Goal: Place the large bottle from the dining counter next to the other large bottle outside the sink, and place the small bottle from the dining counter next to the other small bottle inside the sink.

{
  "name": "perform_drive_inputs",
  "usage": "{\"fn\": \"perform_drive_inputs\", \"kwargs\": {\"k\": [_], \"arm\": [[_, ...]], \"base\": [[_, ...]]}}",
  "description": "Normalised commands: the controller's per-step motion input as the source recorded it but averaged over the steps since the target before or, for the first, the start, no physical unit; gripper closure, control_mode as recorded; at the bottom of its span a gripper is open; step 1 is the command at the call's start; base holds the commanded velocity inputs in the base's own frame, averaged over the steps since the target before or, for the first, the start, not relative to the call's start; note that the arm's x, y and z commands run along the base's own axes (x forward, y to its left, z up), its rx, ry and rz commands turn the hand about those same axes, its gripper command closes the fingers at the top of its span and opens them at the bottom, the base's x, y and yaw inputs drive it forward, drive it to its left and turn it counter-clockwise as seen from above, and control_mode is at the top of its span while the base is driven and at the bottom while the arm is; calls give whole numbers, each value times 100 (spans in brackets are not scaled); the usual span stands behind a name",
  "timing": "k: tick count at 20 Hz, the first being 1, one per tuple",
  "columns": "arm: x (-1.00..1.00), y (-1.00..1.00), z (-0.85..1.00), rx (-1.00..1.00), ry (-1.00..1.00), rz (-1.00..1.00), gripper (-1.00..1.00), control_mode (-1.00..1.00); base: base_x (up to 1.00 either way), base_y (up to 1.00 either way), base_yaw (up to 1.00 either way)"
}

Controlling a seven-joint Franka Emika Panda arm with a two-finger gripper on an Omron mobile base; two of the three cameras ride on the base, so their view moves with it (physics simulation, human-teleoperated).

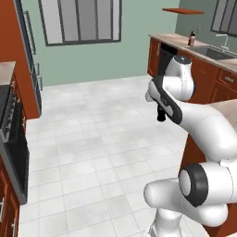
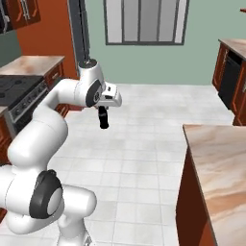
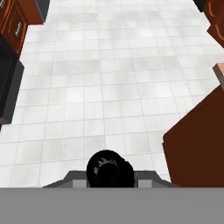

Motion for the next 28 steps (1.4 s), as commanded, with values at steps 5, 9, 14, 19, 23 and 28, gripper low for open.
{"fn": "perform_drive_inputs", "kwargs": {"k": [5,9,14,19,23,28], "arm": [[0,0,0,0,0,0,100,100],[0,0,0,0,0,0,100,100],[0,0,0,0,0,0,100,100],[0,0,0,0,0,0,100,100],[0,0,0,0,0,0,100,100],[0,0,0,0,0,0,100,100]], "base": [[39,33,-18],[60,34,-15],[89,37,-9],[100,45,-6],[100,47,-5],[100,40,-6]]}}
